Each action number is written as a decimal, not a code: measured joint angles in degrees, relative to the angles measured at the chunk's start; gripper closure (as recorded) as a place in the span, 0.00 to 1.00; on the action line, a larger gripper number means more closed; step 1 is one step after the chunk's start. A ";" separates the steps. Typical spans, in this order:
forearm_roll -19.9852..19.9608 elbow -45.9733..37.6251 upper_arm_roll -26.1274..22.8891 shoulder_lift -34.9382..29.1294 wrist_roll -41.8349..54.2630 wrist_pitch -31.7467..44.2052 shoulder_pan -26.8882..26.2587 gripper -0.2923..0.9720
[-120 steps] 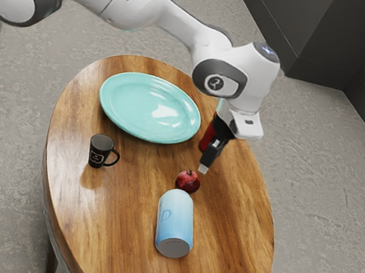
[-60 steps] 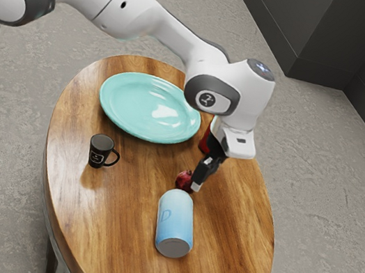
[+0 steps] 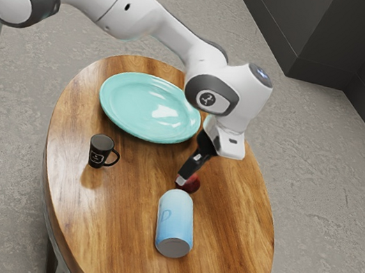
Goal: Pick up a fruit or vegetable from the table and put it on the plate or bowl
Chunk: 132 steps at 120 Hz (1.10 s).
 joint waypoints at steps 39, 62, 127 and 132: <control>0.08 -0.01 -0.23 1.96 0.37 0.06 -0.38 0.23; 0.19 -0.01 -0.74 1.91 0.43 0.52 -0.40 0.46; 2.71 1.04 5.67 -11.02 0.14 -3.62 -3.56 0.49; 3.66 0.96 7.37 -11.43 0.16 -4.20 -2.28 0.49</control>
